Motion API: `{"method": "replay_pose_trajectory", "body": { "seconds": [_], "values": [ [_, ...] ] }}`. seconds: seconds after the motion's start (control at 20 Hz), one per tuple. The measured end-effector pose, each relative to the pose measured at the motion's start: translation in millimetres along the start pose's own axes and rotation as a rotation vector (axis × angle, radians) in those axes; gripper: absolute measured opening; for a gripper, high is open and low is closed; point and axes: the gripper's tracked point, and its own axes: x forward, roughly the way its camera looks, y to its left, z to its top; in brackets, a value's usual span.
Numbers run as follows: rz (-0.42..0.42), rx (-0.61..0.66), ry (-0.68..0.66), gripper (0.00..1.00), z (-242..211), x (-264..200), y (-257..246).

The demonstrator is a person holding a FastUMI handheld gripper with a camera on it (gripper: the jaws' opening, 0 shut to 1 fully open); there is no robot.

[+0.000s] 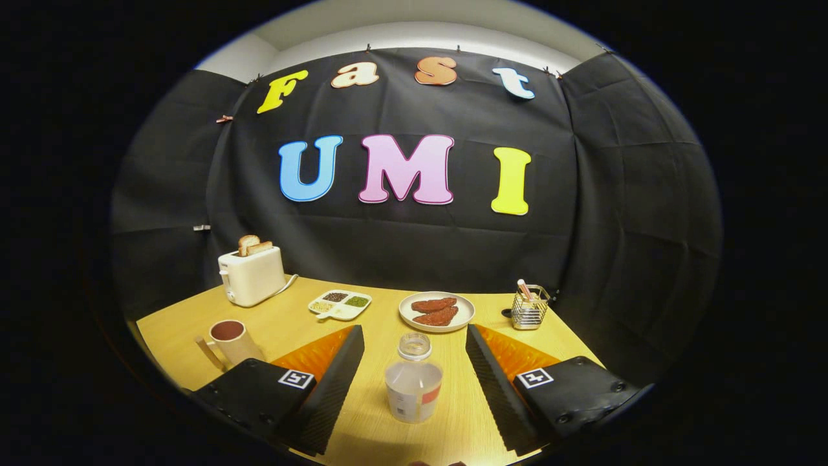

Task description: Take the bottle from table, then pour the juice into the cup, finally place the bottle on the coaster

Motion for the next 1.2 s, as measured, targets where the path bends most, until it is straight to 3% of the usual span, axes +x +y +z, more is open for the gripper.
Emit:
{"method": "replay_pose_trajectory", "body": {
  "seconds": [0.7, 1.2],
  "values": [
    [0.044, 0.04, 0.073, 0.97, -83, 46, 15],
    [0.065, 0.065, 0.093, 0.94, -99, 59, 16]
  ]
}}
